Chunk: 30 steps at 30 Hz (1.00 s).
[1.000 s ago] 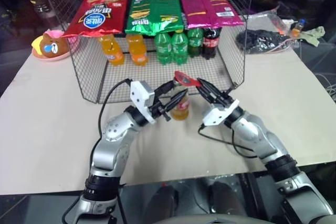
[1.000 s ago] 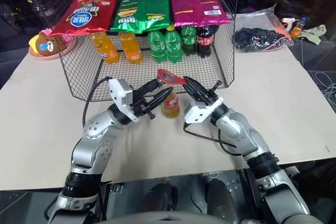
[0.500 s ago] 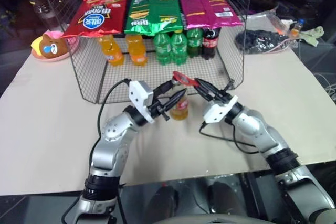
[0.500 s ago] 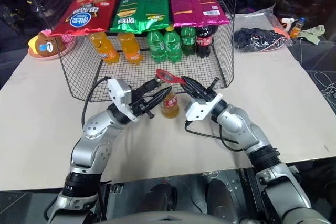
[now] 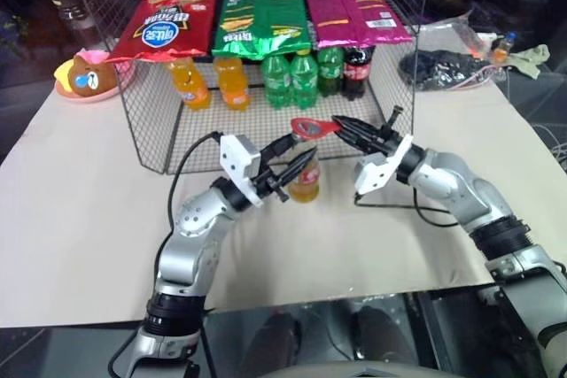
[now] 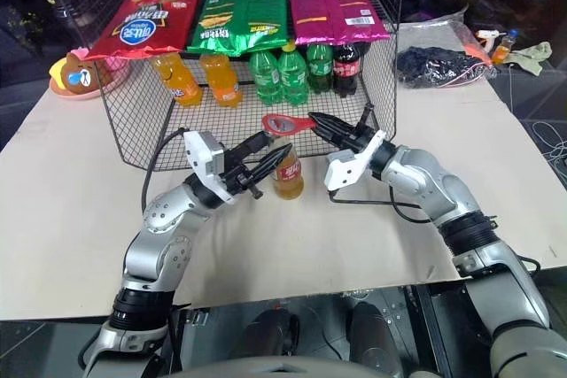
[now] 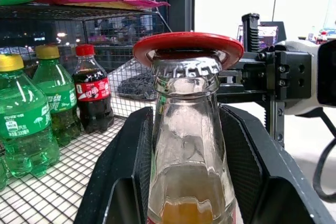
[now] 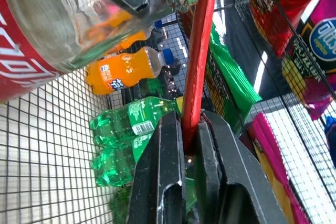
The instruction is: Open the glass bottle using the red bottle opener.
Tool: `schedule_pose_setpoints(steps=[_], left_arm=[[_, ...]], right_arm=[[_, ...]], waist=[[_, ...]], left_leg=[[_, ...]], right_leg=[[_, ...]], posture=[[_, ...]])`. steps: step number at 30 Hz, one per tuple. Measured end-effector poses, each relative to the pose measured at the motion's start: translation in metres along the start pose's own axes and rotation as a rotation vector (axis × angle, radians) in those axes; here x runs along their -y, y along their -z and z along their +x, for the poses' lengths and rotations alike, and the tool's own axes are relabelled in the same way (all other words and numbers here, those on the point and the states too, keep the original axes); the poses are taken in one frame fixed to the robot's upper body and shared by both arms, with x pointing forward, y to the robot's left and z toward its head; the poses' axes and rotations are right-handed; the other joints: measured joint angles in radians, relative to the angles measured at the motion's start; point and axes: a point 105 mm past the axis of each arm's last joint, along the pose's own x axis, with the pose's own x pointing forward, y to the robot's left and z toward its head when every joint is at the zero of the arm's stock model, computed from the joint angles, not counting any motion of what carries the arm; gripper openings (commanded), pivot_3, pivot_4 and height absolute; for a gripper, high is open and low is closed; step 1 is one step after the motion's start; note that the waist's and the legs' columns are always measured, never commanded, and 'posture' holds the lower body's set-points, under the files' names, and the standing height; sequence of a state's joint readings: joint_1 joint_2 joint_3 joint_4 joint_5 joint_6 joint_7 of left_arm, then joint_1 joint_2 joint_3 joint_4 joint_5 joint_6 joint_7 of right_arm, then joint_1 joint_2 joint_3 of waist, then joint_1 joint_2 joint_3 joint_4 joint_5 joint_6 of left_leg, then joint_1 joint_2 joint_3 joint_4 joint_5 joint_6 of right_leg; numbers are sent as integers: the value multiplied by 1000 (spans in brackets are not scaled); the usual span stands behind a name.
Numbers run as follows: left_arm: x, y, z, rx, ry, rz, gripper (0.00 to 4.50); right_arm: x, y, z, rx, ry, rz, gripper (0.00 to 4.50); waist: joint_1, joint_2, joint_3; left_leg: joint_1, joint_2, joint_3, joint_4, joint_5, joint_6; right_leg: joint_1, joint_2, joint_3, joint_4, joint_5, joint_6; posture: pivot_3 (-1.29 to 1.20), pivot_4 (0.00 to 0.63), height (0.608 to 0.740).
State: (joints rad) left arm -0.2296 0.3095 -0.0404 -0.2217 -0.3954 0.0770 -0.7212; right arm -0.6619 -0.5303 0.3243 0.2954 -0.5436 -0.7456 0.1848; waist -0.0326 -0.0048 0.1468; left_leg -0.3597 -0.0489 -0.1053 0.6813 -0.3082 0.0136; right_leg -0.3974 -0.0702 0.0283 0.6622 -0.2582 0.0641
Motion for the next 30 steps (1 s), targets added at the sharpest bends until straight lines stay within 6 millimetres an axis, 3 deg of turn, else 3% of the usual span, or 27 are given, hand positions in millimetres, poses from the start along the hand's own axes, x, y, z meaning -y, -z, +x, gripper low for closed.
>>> schedule_pose_setpoints(steps=[30], left_arm=[[2, 1, 7, 24, 9, -3, 1792]], right_arm=[[13, 7, -3, -2, -41, -105, 0]], waist=[[23, 0, 4]], left_leg=[[-3, -1, -2, 0, 0, 0]], right_leg=[[-1, 0, -2, -2, 0, 0]], posture=[[0, 150, 740]])
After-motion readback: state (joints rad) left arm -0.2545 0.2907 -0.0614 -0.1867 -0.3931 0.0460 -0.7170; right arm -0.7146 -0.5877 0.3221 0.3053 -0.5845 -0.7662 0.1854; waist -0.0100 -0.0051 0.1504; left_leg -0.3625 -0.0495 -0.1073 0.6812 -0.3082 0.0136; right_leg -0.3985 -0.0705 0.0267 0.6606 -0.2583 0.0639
